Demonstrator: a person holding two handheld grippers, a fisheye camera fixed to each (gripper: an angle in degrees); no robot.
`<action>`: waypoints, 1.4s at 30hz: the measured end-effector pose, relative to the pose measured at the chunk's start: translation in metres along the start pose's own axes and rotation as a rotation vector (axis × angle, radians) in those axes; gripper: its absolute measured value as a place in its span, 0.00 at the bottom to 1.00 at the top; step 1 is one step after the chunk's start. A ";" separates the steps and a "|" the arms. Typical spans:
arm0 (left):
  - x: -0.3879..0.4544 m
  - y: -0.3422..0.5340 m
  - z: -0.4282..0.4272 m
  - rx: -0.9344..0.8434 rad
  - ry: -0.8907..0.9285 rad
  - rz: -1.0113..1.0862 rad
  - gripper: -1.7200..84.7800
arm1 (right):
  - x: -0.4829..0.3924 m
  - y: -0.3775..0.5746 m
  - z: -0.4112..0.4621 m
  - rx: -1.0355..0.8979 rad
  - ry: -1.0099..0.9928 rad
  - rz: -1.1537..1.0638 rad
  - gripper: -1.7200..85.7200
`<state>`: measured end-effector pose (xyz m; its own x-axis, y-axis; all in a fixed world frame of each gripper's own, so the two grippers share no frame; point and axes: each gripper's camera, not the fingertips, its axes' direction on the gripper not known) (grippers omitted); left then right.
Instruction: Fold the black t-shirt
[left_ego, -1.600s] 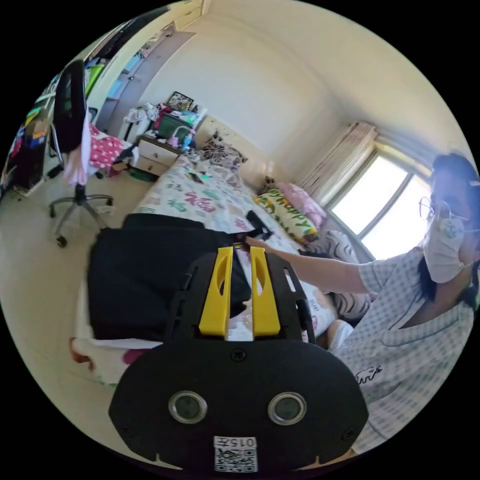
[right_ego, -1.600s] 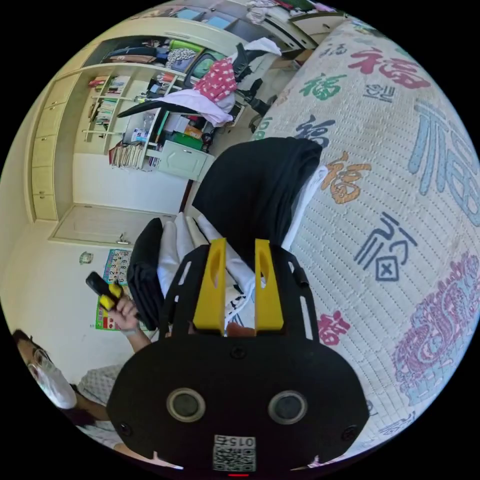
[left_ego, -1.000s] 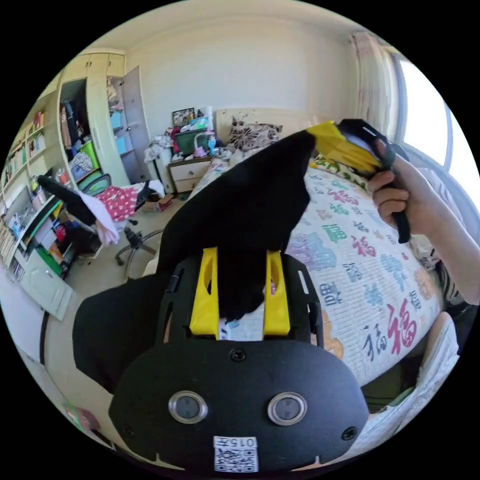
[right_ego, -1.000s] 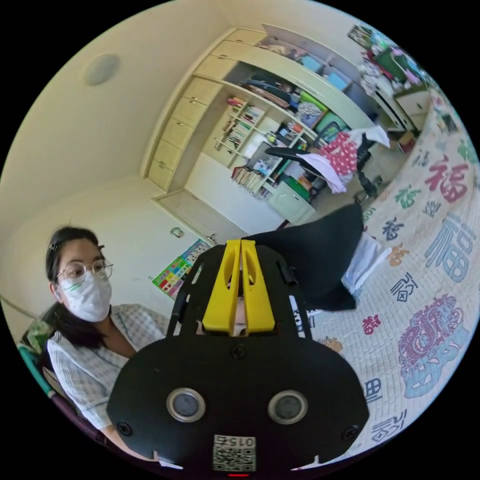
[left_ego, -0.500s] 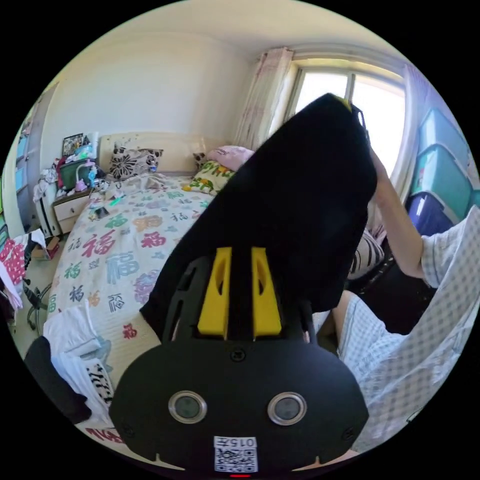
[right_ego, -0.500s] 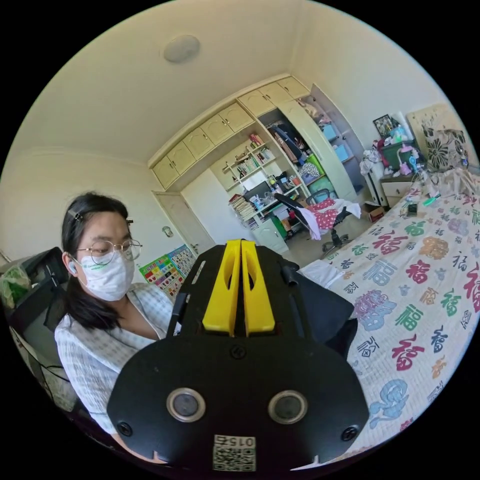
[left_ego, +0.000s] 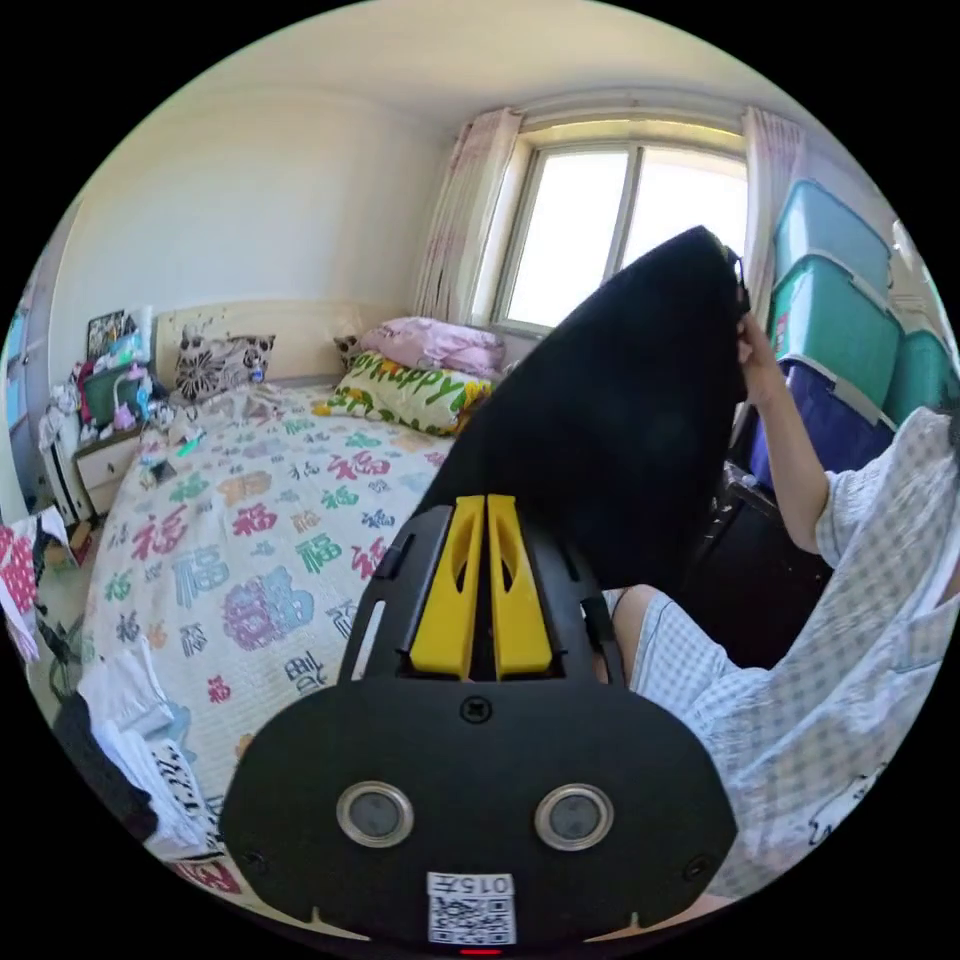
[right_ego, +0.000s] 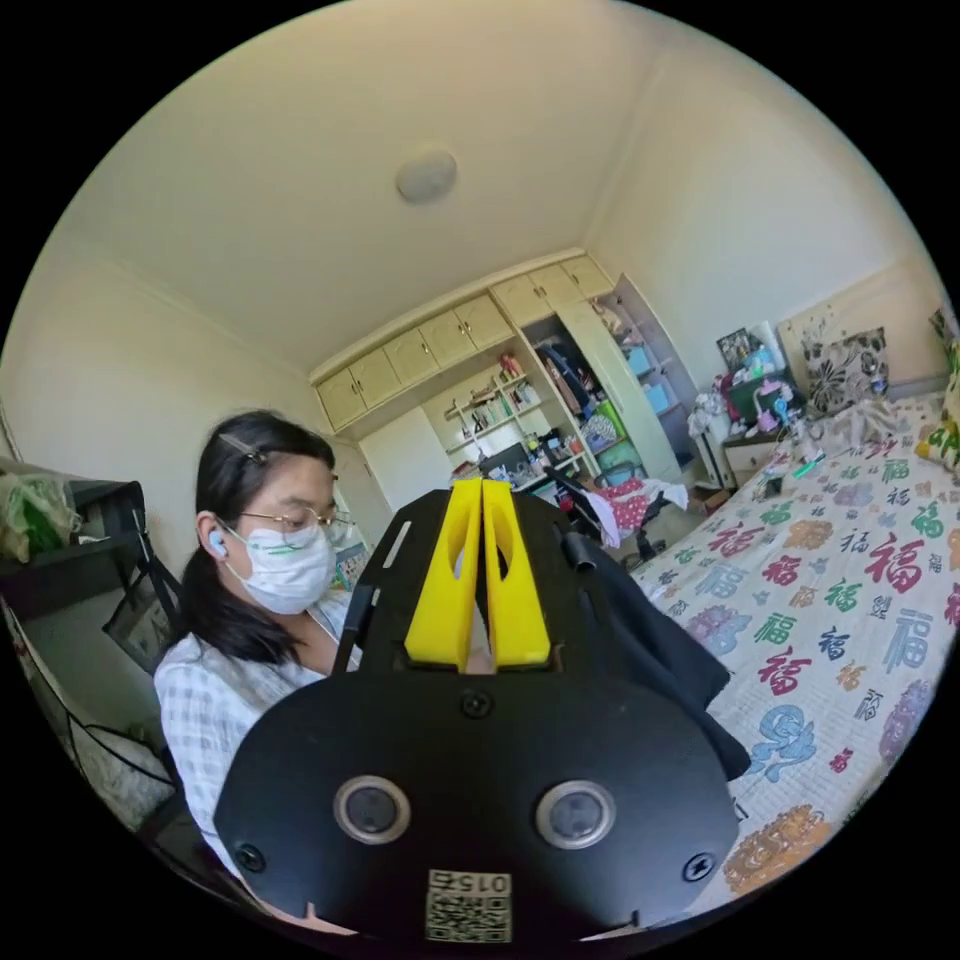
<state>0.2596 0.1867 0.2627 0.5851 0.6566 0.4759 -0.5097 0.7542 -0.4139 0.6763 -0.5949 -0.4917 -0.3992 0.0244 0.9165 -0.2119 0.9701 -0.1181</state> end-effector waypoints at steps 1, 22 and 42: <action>0.002 -0.012 -0.014 0.022 0.003 0.031 0.02 | -0.016 -0.001 -0.019 0.037 0.025 -0.019 0.01; -0.095 0.001 0.146 -0.372 0.016 -0.145 0.06 | 0.149 0.071 -0.081 -0.288 0.416 0.481 0.10; -0.149 0.040 0.224 -0.613 -0.142 -0.121 0.12 | 0.194 0.108 0.056 -1.083 0.948 0.084 0.05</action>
<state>0.0108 0.1192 0.3491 0.5054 0.5920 0.6277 0.0324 0.7140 -0.6994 0.5261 -0.4992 -0.3481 0.4468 -0.1803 0.8763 0.7228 0.6499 -0.2349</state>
